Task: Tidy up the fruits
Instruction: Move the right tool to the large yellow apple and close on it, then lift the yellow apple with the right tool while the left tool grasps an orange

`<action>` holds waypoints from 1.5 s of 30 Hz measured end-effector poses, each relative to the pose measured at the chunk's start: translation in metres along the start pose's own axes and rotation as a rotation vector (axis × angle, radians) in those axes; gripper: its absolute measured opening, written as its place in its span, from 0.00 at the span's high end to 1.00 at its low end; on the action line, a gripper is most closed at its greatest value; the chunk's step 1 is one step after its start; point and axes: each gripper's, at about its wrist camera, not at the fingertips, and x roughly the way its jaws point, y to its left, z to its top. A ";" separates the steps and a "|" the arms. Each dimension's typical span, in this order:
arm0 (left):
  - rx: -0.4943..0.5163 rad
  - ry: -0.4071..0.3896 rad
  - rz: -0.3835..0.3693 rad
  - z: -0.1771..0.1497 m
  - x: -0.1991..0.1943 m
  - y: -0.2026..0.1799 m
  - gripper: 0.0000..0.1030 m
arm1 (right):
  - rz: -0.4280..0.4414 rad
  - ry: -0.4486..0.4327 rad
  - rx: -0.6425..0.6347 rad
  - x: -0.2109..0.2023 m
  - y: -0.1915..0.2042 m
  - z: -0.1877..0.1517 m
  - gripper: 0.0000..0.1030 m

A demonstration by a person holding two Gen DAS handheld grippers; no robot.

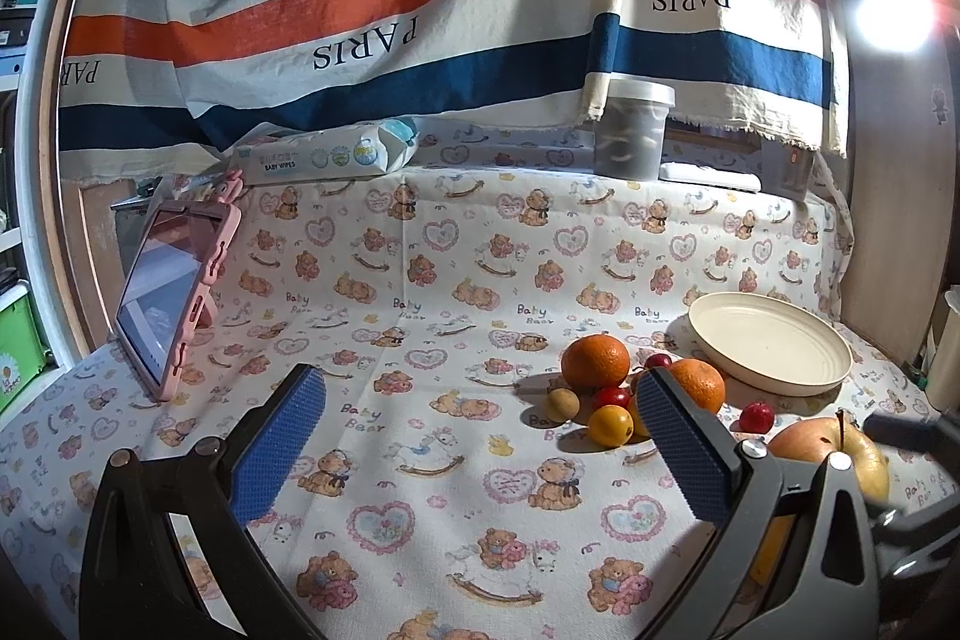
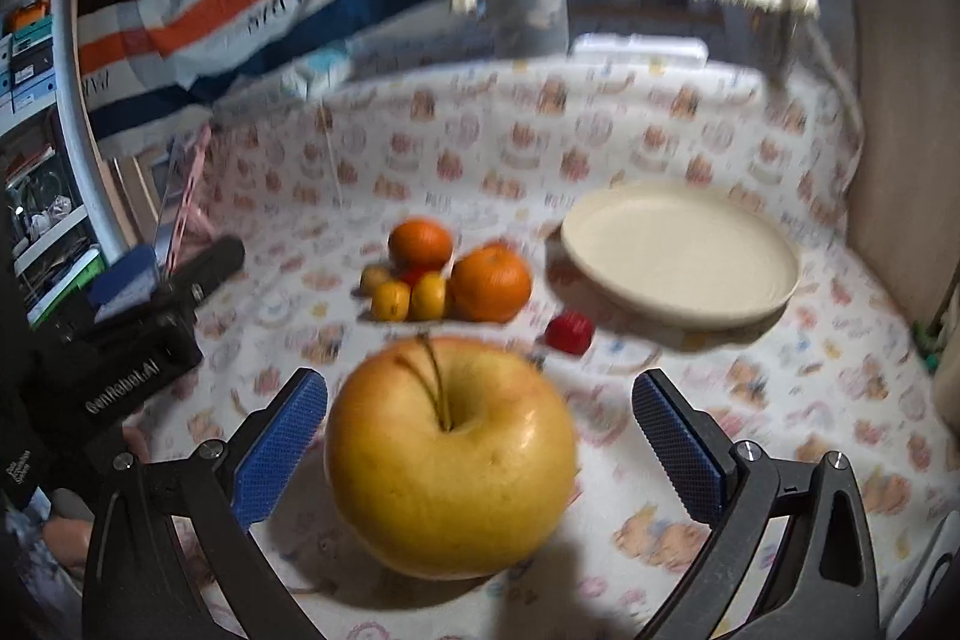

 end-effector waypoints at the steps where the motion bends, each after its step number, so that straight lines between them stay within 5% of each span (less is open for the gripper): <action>1: 0.000 0.001 0.000 0.000 0.000 0.000 0.00 | 0.010 0.025 0.010 0.005 -0.001 -0.002 0.00; 6: 0.000 0.001 0.000 0.000 0.000 0.000 0.00 | 0.024 0.095 -0.010 0.020 0.003 -0.007 0.00; 18: 0.000 0.000 0.000 0.000 0.000 0.000 0.00 | -0.075 0.069 -0.073 0.017 0.014 -0.008 0.02; 22: -0.001 0.002 0.001 0.000 0.000 0.000 0.00 | -0.056 0.058 -0.088 0.016 0.017 -0.010 0.12; 34: -0.001 0.001 0.000 0.000 0.000 0.000 0.00 | -0.020 0.056 -0.100 0.015 0.019 -0.010 0.13; 40: -0.001 0.002 0.000 0.000 0.000 0.000 0.00 | -0.057 -0.029 -0.097 0.002 0.019 -0.012 0.13; 45: -0.001 0.001 0.000 0.000 0.000 0.000 0.00 | -0.004 -0.068 -0.067 -0.008 0.012 -0.010 0.13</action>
